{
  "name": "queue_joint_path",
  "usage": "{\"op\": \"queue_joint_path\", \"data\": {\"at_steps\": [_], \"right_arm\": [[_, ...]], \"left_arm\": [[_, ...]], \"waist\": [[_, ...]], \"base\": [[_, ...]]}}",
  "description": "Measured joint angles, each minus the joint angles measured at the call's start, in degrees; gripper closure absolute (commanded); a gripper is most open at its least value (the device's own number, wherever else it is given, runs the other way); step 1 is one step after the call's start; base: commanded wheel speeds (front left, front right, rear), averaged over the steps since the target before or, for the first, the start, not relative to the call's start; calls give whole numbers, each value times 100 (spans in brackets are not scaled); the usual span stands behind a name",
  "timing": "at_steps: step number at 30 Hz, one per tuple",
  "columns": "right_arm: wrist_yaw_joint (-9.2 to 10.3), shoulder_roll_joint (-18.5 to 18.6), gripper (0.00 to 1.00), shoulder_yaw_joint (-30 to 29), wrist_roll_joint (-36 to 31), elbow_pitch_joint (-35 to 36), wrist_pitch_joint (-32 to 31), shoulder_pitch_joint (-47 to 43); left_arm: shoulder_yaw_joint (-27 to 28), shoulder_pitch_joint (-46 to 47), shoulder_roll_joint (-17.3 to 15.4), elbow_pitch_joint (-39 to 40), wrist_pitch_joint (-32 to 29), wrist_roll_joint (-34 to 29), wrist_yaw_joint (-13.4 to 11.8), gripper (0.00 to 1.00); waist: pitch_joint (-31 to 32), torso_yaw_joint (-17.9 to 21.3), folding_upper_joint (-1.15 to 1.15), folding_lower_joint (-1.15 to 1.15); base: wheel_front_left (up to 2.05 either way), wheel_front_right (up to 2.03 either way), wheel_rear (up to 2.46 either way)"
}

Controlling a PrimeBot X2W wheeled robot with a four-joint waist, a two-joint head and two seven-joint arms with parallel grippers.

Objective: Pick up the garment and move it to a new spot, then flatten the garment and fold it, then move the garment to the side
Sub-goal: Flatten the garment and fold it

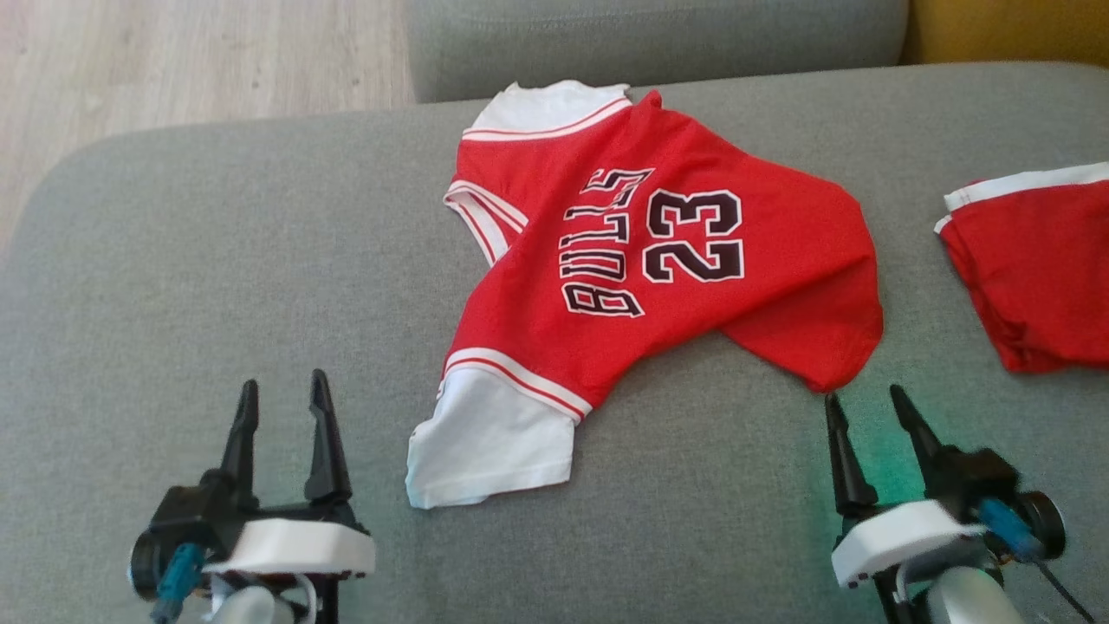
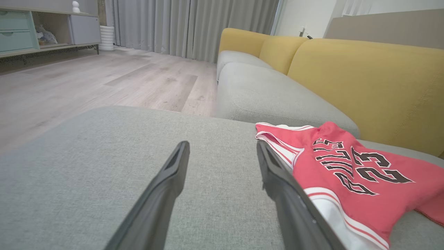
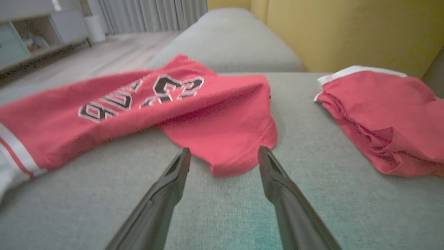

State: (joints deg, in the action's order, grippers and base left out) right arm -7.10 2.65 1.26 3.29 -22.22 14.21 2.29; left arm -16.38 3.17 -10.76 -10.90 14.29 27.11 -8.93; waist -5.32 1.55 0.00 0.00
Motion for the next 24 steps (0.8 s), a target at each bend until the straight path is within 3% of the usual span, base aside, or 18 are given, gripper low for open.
{"op": "queue_joint_path", "data": {"at_steps": [4, 18, 19, 20, 24], "right_arm": [[0, 0, 0, -119, -1040, -463, -369, 341], [0, 2, 0, -287, -1920, -914, -991, 1009], [0, 2, 33, -300, -1935, -929, -999, 1050], [0, 2, 100, -312, -1950, -947, -1001, 1083], [0, 1, 100, -486, -2052, -961, -1003, 1114]], "left_arm": [[124, 53, 151, -10, 0, -245, 202, 0], [576, 327, 579, -4, 25, -715, 733, 0], [588, 357, 591, -30, 24, -754, 760, 0], [606, 377, 599, -42, 25, -790, 793, 0], [722, 389, 632, -149, 25, -861, 850, 0]], "waist": [[-134, -13, 0, 0], [-520, -164, 0, 1], [-530, -164, 0, 1], [-536, -160, 0, 1], [-513, -106, 0, 1]], "base": [[0, 0, 0], [0, 0, 0], [0, 0, 0], [0, 0, 0], [0, 0, 0]]}}
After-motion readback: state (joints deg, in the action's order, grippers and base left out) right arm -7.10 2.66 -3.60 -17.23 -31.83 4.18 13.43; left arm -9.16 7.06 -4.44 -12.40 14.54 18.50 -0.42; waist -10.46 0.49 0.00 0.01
